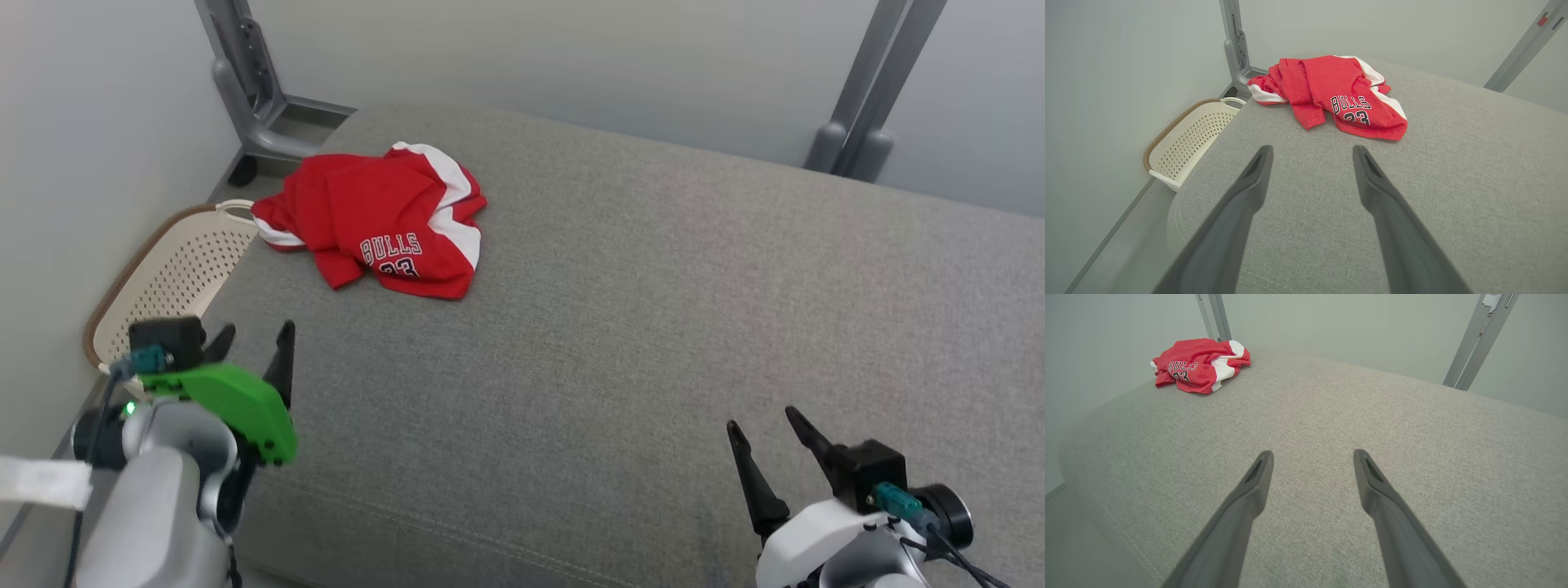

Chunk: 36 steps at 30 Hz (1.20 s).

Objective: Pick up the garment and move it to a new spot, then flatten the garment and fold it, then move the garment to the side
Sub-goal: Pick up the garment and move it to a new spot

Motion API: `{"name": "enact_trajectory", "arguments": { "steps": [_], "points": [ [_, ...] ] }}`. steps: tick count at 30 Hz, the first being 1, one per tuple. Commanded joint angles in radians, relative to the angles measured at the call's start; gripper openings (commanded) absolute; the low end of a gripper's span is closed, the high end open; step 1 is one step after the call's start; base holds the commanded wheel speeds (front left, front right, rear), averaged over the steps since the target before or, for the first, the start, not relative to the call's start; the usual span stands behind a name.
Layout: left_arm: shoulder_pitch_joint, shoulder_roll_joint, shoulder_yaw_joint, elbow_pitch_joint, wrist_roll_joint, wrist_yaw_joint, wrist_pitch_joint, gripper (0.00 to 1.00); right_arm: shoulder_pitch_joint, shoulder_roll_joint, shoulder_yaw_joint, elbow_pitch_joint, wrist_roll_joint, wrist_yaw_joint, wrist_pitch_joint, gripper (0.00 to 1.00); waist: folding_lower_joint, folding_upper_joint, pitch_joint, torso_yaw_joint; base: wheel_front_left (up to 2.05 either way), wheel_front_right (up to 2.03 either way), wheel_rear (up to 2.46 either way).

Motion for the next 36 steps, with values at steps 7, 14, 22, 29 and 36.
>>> {"name": "enact_trajectory", "arguments": {
  "steps": [7, 14, 22, 29, 36],
  "points": [
    [-0.294, 0.013, -0.007, 0.148, -0.021, -0.006, 0.074, 1.00, -0.052, -0.003, 0.002, -0.146, -0.083, 0.000, 0.067, 1.00, -0.0001, 0.0000, 0.219, -0.103, 0.00, 0.00, 0.00],
    [-0.457, 0.006, -0.012, 0.280, -0.026, -0.003, 0.096, 1.00, -0.086, -0.030, 0.034, -0.246, -0.113, 0.000, 0.115, 1.00, -0.0001, 0.0000, 0.341, -0.123, 0.00, 0.00, 0.00],
    [-0.610, 0.030, -0.006, 0.439, -0.021, 0.034, 0.123, 1.00, -0.097, -0.065, 0.066, -0.343, -0.117, 0.000, 0.169, 1.00, -0.0001, 0.0000, 0.462, -0.144, 0.00, 0.00, 0.00],
    [-0.684, 0.048, 0.007, 0.540, -0.031, 0.076, 0.122, 1.00, -0.078, -0.079, 0.065, -0.391, -0.120, 0.000, 0.187, 1.00, -0.0001, 0.0000, 0.519, -0.163, 0.00, 0.00, 0.00],
    [-0.711, 0.034, 0.018, 0.618, -0.059, 0.067, 0.112, 1.00, -0.081, -0.085, 0.068, -0.405, -0.117, 0.000, 0.194, 1.00, -0.0001, 0.0000, 0.533, -0.179, 0.00, 0.00, 0.00]
  ]
}}
